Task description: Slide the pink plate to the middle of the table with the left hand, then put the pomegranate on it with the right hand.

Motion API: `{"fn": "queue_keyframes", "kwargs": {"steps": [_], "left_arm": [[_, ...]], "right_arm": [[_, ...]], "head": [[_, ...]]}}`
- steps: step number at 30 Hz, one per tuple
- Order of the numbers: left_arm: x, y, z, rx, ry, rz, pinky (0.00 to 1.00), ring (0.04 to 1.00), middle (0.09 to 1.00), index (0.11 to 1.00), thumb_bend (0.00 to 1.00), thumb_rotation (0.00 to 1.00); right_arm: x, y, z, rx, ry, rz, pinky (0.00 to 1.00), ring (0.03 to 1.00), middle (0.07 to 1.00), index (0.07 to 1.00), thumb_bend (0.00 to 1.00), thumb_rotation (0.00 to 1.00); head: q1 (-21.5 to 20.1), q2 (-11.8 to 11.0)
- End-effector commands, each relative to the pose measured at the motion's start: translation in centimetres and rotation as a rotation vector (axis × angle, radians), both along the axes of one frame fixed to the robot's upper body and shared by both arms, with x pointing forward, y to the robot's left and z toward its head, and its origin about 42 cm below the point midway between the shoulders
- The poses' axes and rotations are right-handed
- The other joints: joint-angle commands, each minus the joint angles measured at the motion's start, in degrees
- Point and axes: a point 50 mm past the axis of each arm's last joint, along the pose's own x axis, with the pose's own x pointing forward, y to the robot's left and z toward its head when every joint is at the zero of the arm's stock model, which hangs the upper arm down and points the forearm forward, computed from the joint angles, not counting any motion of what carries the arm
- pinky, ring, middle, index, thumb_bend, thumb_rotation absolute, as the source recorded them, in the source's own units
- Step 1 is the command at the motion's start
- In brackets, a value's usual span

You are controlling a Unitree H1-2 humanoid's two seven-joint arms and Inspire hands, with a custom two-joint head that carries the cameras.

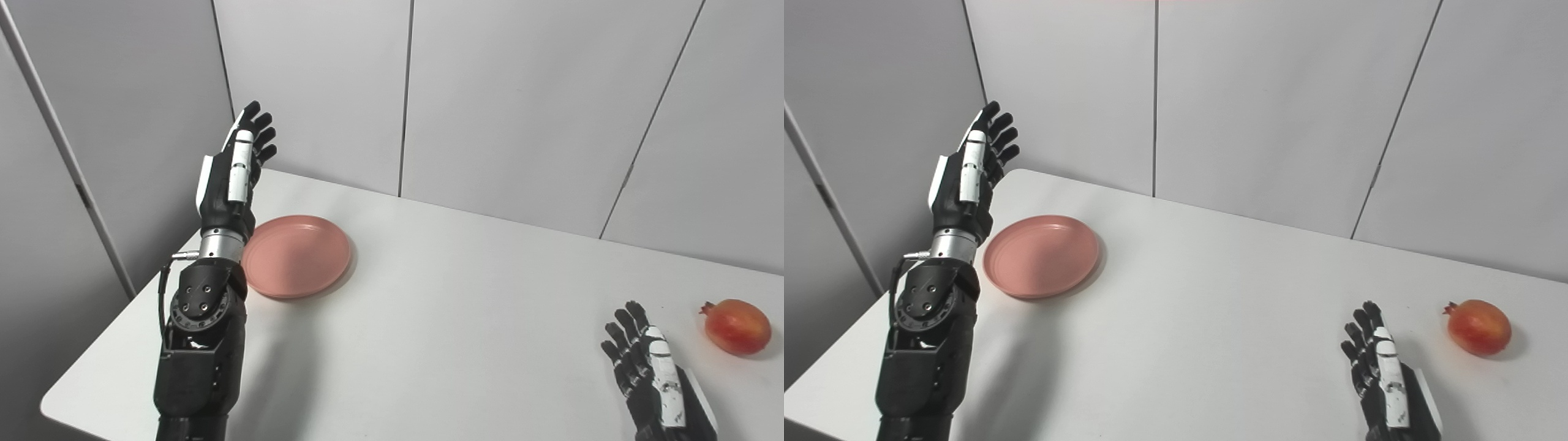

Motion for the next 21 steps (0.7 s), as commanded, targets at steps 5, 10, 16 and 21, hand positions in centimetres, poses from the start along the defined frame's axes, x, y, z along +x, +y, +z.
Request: {"fn": "queue_keyframes", "kwargs": {"steps": [5, 10, 16, 21], "left_arm": [[0.9, 2.7, 2.4, -0.020, -0.073, -0.011, 0.92, 0.915, 0.912, 0.897, 0.37, 1.00], [1.1, 5.0, 2.5, -0.036, -0.050, -0.011, 0.92, 0.926, 0.928, 0.912, 0.37, 1.00], [1.4, 6.8, 2.1, -0.049, -0.022, 0.006, 0.93, 0.938, 0.939, 0.926, 0.38, 1.00], [1.5, 8.2, 1.3, -0.064, 0.009, 0.026, 0.93, 0.929, 0.926, 0.911, 0.38, 1.00]], "right_arm": [[0.5, -0.1, 2.0, 0.002, -0.073, 0.011, 1.00, 1.000, 1.000, 1.000, 0.10, 1.00], [0.5, -0.1, 2.0, 0.000, -0.077, 0.017, 1.00, 1.000, 1.000, 1.000, 0.08, 1.00], [0.5, -0.1, 2.1, 0.014, -0.073, 0.014, 1.00, 1.000, 1.000, 1.000, 0.07, 1.00], [0.5, -0.1, 2.2, 0.009, -0.074, 0.017, 1.00, 1.000, 1.000, 1.000, 0.07, 1.00]], "head": [[0.3, 0.1], [0.4, 0.0], [0.5, 0.3], [0.6, 0.2]]}}
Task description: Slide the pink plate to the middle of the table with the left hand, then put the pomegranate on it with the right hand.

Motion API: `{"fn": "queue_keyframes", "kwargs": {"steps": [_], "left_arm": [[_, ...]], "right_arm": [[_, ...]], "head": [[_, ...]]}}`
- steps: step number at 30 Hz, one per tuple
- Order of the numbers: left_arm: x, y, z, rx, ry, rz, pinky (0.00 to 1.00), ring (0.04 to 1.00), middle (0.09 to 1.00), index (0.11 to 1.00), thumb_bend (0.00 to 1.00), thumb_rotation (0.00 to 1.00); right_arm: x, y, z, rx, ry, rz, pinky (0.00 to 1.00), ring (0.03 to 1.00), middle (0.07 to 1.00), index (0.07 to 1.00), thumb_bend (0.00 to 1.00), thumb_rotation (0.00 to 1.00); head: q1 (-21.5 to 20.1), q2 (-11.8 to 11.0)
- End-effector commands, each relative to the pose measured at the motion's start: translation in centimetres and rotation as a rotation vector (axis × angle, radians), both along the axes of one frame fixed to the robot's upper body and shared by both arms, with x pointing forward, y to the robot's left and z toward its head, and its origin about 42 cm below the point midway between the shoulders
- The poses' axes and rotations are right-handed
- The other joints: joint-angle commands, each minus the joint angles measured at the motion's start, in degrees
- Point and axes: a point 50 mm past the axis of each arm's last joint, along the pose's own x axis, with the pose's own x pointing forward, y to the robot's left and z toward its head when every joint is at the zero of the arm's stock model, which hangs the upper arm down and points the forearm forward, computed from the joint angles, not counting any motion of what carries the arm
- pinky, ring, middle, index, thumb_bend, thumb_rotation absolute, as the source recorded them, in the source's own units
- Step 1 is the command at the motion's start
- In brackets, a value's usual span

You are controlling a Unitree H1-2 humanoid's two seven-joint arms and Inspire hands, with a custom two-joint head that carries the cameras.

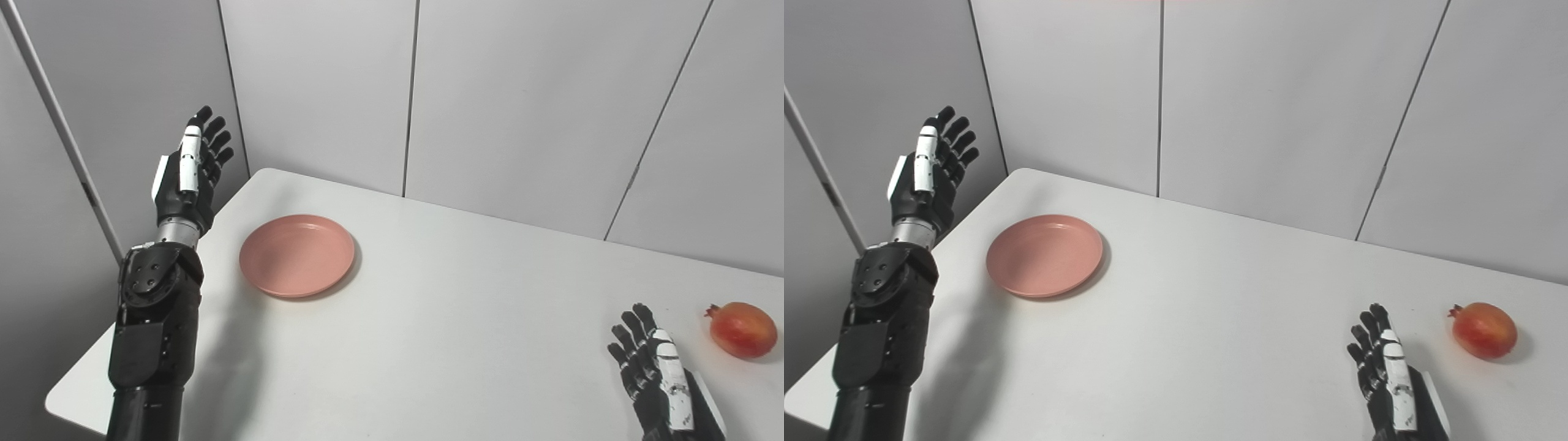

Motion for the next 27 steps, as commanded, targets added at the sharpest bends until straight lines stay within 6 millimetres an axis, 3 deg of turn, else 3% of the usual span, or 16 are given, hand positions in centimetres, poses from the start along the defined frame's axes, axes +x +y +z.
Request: {"fn": "queue_keyframes", "kwargs": {"steps": [1, 15, 27], "left_arm": [[0.6, 0.9, 2.7, 0.029, -0.080, -0.002, 0.93, 0.927, 0.924, 0.908, 0.38, 1.00], [0.9, 3.1, -1.3, -0.131, 0.006, 0.025, 0.95, 0.929, 0.928, 0.913, 0.32, 1.00], [1.3, 3.7, -4.2, -0.205, 0.055, 0.031, 0.95, 0.927, 0.925, 0.912, 0.31, 1.00]], "right_arm": [[0.5, 0.1, 2.0, 0.009, -0.078, 0.015, 1.00, 1.000, 1.000, 1.000, 0.07, 1.00], [0.5, 0.1, 2.0, -0.006, -0.079, 0.012, 1.00, 1.000, 1.000, 1.000, 0.06, 1.00], [0.5, 0.2, 2.0, 0.001, -0.074, 0.016, 1.00, 1.000, 1.000, 1.000, 0.07, 1.00]], "head": [[0.1, 0.1], [-0.1, 0.0], [-0.3, 0.1]]}}
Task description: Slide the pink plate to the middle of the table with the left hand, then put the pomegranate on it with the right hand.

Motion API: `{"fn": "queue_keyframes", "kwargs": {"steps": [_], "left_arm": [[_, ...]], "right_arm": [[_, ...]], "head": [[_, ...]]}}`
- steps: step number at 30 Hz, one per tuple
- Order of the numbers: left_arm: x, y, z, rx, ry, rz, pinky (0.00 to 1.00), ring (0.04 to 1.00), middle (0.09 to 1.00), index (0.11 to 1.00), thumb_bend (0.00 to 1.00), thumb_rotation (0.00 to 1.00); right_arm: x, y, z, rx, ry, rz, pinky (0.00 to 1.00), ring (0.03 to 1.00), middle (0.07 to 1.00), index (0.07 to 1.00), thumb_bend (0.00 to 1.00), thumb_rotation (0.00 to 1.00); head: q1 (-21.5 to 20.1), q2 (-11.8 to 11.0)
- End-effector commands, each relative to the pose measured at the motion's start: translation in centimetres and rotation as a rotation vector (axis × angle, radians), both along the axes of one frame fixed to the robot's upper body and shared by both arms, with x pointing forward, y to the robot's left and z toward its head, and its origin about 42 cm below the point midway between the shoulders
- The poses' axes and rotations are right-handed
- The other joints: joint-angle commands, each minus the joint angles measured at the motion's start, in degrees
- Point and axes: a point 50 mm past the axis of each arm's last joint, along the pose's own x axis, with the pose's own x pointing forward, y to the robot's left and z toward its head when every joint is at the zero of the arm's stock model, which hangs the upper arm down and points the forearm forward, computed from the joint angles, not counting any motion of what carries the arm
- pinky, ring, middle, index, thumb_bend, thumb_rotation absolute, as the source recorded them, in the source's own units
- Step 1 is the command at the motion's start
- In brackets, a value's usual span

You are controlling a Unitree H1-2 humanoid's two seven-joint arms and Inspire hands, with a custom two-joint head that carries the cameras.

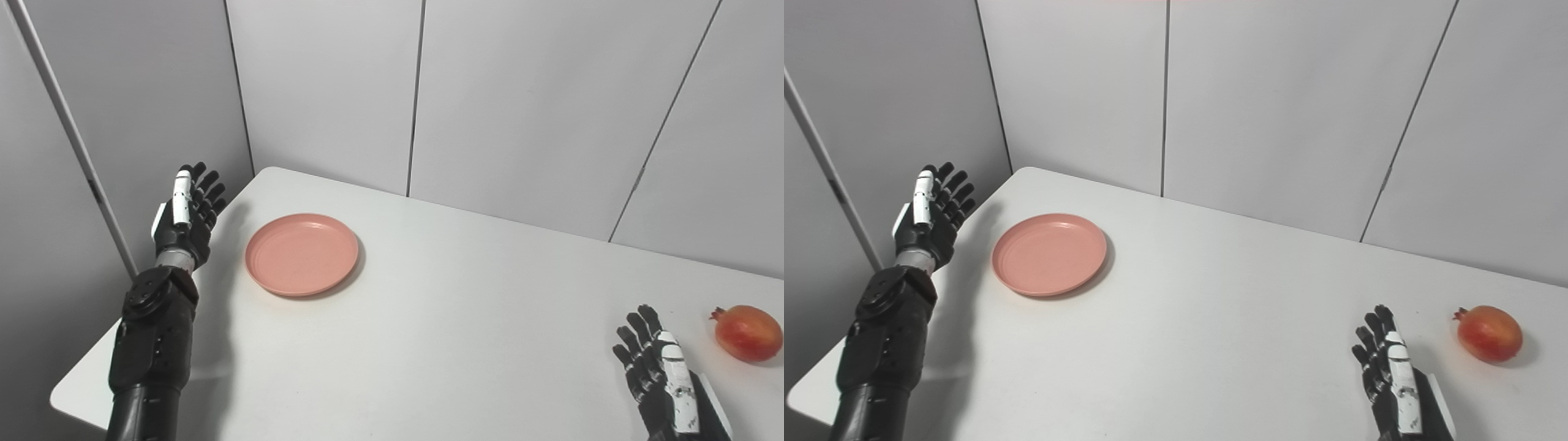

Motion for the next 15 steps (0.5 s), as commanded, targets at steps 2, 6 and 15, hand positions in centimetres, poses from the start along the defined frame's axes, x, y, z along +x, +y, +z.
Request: {"fn": "queue_keyframes", "kwargs": {"steps": [2, 6, 15], "left_arm": [[1.2, 0.6, 2.1, 0.035, -0.087, -0.002, 0.95, 0.921, 0.920, 0.902, 0.31, 1.00], [1.5, 1.3, 0.8, 0.009, -0.073, -0.004, 0.92, 0.906, 0.908, 0.887, 0.33, 1.00], [1.6, 0.9, -1.2, -0.032, -0.035, 0.014, 0.87, 0.864, 0.867, 0.850, 0.34, 1.00]], "right_arm": [[0.5, 0.2, 1.8, 0.002, -0.072, 0.013, 1.00, 1.000, 1.000, 1.000, 0.07, 1.00], [0.5, 0.2, 1.8, 0.011, -0.068, 0.013, 1.00, 1.000, 1.000, 1.000, 0.07, 1.00], [0.5, 0.2, 1.8, 0.010, -0.069, 0.014, 1.00, 1.000, 1.000, 1.000, 0.07, 1.00]], "head": [[0.1, 0.0], [0.0, 0.1], [0.3, 0.2]]}}
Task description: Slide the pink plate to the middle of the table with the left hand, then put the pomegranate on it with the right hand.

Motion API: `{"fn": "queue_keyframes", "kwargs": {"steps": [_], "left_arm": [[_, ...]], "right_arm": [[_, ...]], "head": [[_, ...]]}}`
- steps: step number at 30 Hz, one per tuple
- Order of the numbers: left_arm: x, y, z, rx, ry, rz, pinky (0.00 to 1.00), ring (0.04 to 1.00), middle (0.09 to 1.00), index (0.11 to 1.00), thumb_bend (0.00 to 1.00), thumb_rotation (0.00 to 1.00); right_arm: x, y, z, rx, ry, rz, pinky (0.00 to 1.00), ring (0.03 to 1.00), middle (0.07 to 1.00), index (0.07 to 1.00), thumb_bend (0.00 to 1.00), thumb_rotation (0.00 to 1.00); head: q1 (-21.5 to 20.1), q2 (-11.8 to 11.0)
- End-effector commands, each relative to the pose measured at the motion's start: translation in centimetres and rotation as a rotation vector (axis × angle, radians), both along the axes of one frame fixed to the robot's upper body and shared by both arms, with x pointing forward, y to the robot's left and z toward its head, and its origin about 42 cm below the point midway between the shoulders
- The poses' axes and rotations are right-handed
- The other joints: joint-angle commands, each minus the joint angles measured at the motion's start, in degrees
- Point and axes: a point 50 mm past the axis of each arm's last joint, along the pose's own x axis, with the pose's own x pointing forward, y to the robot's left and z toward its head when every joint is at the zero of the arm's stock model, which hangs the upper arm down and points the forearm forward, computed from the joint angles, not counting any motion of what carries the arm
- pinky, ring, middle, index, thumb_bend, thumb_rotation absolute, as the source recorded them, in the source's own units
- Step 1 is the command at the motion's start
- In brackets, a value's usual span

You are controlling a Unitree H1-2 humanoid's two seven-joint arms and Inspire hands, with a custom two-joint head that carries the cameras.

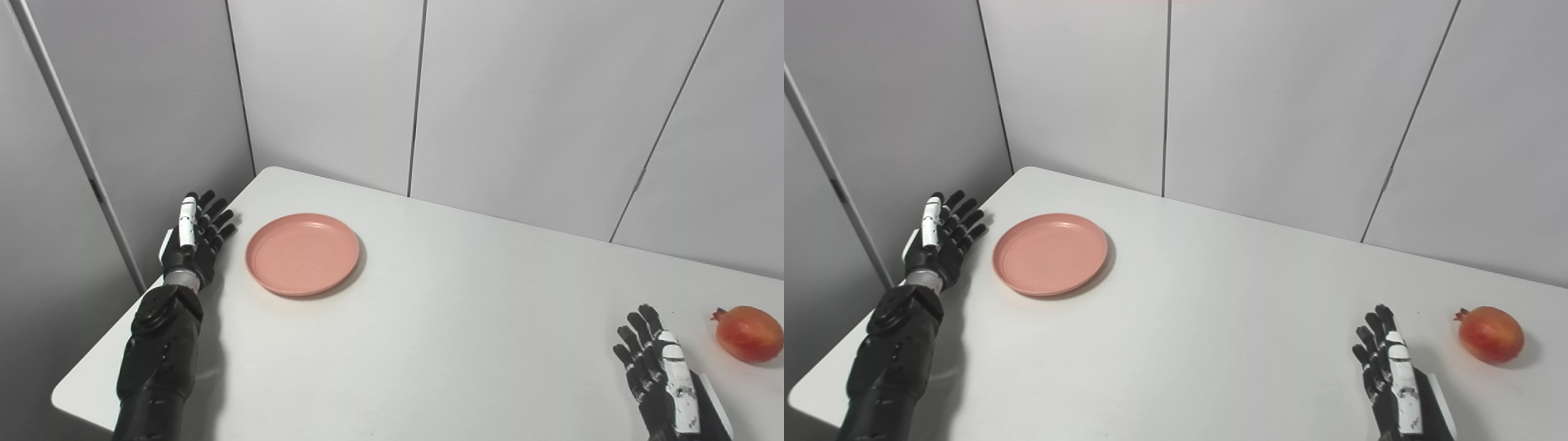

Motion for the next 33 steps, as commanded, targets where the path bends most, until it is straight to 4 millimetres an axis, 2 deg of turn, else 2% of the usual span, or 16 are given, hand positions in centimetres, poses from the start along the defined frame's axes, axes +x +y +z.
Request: {"fn": "queue_keyframes", "kwargs": {"steps": [1, 7, 15, 24, 33], "left_arm": [[1.3, 0.1, 2.4, 0.021, -0.081, -0.004, 0.87, 0.871, 0.872, 0.854, 0.34, 1.00], [1.2, -0.6, 1.5, 0.034, -0.074, -0.043, 0.87, 0.874, 0.881, 0.873, 0.34, 1.00], [1.1, -1.9, 0.7, 0.057, -0.074, -0.095, 0.94, 0.914, 0.912, 0.903, 0.34, 1.00], [1.6, -3.1, 0.0, 0.070, -0.070, -0.149, 0.89, 0.883, 0.884, 0.870, 0.36, 1.00], [2.0, -4.3, 0.1, 0.057, -0.077, -0.202, 0.88, 0.866, 0.868, 0.857, 0.36, 1.00]], "right_arm": [[0.5, 0.1, 1.7, 0.008, -0.064, 0.011, 1.00, 1.000, 1.000, 1.000, 0.07, 1.00], [0.5, 0.1, 1.7, 0.009, -0.062, 0.008, 1.00, 1.000, 1.000, 1.000, 0.07, 1.00], [0.4, 0.2, 1.7, 0.012, -0.062, 0.006, 1.00, 1.000, 1.000, 1.000, 0.07, 1.00], [0.4, 0.2, 1.8, 0.027, -0.060, 0.013, 1.00, 1.000, 1.000, 1.000, 0.07, 1.00], [0.4, 0.2, 1.8, 0.012, -0.058, 0.005, 1.00, 1.000, 1.000, 1.000, 0.09, 1.00]], "head": [[0.1, 0.1], [0.1, 0.1], [0.1, 0.4], [-0.2, 0.8], [-0.2, 1.1]]}}
